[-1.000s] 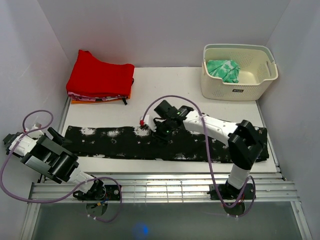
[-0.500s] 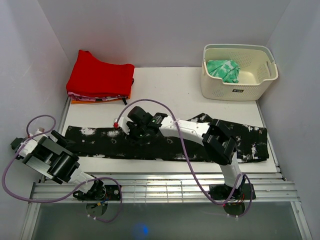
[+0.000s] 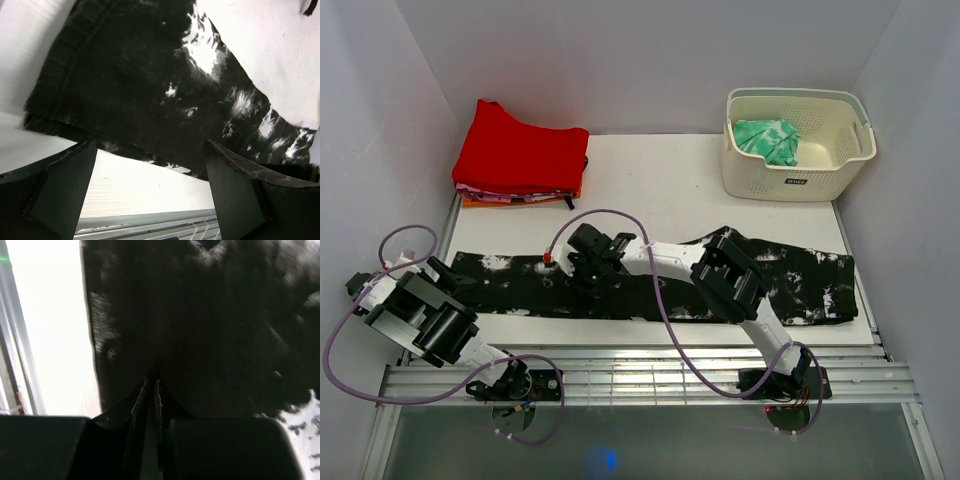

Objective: Fold and stack the trousers
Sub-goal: Fold the trousers

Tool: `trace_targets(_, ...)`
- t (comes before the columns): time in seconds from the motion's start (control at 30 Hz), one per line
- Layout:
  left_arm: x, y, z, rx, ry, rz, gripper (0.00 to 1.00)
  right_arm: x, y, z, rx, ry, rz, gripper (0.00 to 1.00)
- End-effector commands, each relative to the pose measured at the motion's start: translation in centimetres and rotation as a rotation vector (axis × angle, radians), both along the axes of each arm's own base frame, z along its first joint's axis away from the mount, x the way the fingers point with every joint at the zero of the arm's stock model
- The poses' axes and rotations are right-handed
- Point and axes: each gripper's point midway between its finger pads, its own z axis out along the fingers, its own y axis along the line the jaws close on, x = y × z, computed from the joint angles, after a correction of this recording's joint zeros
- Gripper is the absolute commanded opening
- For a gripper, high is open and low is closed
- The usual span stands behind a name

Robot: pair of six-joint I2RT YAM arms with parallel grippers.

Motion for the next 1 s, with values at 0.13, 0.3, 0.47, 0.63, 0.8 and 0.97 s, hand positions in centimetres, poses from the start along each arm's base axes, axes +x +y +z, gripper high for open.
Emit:
trace_targets(0.13, 1.8, -1.9, 2.4, 0.054, -0.114, -0.161, 0.95, 4.6, -7.5, -4.2, -0.171, 0.038, -0.167, 0.14)
trace_targets(0.3, 2.5, -2.1, 2.4, 0.083, -0.095, -0.171, 0.88, 7.0, -11.2, -3.9, -0.206, 0.042, -0.198, 0.13)
trace_targets(0.47, 3.7, -2.8, 2.8, -0.028, -0.141, -0.142, 0.89, 6.0, -9.6, -0.3, -0.122, 0.055, -0.127, 0.16)
trace_targets(0.63, 5.6, -2.7, 3.1, -0.088, -0.172, -0.105, 0.90, 5.2, -5.6, 4.0, -0.021, 0.044, -0.115, 0.21)
trace_targets(0.8, 7.5, -3.0, 2.8, -0.134, -0.159, -0.066, 0.90, 5.3, -1.8, 6.1, 0.048, 0.020, -0.113, 0.32)
trace_targets(0.97, 9.0, -2.8, 2.1, -0.157, -0.160, -0.040, 0.91, 5.7, 1.8, 6.6, 0.081, -0.023, -0.117, 0.45)
